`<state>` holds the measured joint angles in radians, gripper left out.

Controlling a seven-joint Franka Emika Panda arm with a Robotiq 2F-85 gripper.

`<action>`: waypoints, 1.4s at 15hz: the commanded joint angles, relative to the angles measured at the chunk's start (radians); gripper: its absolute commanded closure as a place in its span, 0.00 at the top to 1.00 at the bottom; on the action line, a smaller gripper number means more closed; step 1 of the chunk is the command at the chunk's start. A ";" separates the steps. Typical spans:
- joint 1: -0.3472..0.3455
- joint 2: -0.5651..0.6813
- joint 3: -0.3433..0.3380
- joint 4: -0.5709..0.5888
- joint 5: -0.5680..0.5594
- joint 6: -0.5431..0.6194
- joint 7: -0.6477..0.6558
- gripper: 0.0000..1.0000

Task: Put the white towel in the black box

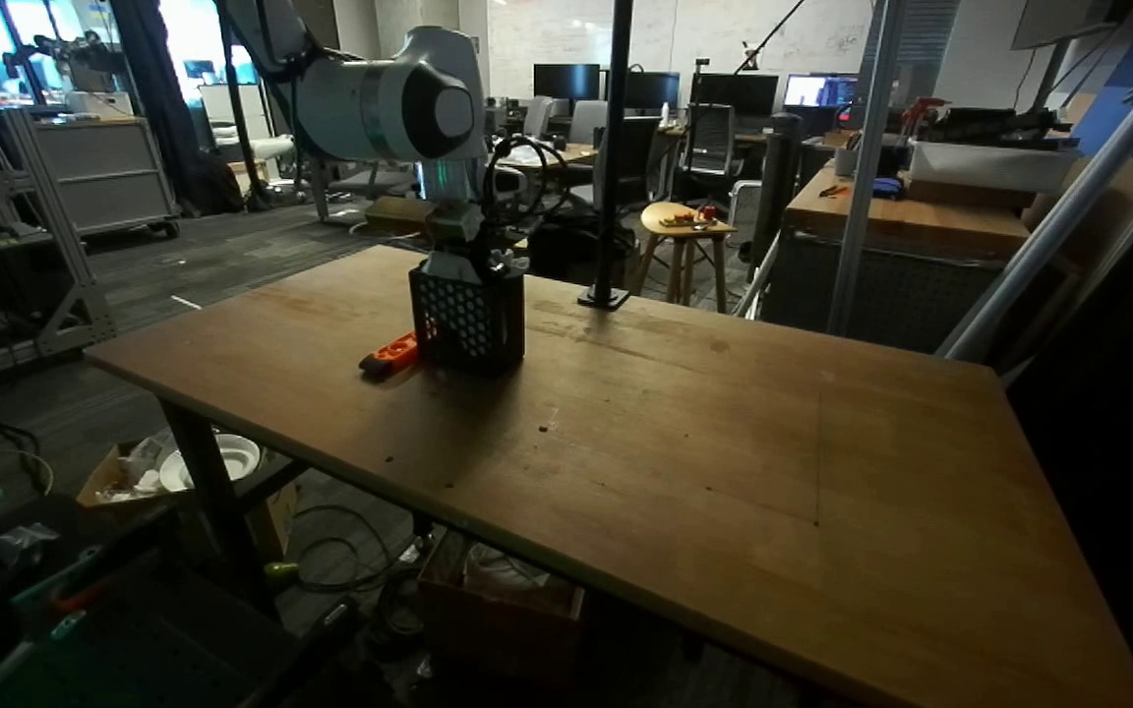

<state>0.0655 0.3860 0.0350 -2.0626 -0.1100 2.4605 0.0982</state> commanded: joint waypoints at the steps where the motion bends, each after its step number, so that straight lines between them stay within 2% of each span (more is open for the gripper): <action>1: 0.035 -0.044 -0.009 -0.008 -0.018 -0.027 0.023 0.05; 6: 0.082 -0.140 -0.026 -0.008 -0.114 -0.118 0.097 0.07; 10: 0.094 -0.213 -0.012 -0.008 -0.172 -0.191 0.146 0.06; 13: 0.092 -0.259 0.002 -0.026 -0.197 -0.203 0.155 0.06; 17: 0.086 -0.331 0.032 -0.100 -0.232 -0.129 0.060 0.07; 21: 0.085 -0.397 0.071 -0.186 -0.220 -0.057 -0.114 0.06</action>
<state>0.1534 0.0684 0.0837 -2.1629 -0.3279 2.3466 0.0959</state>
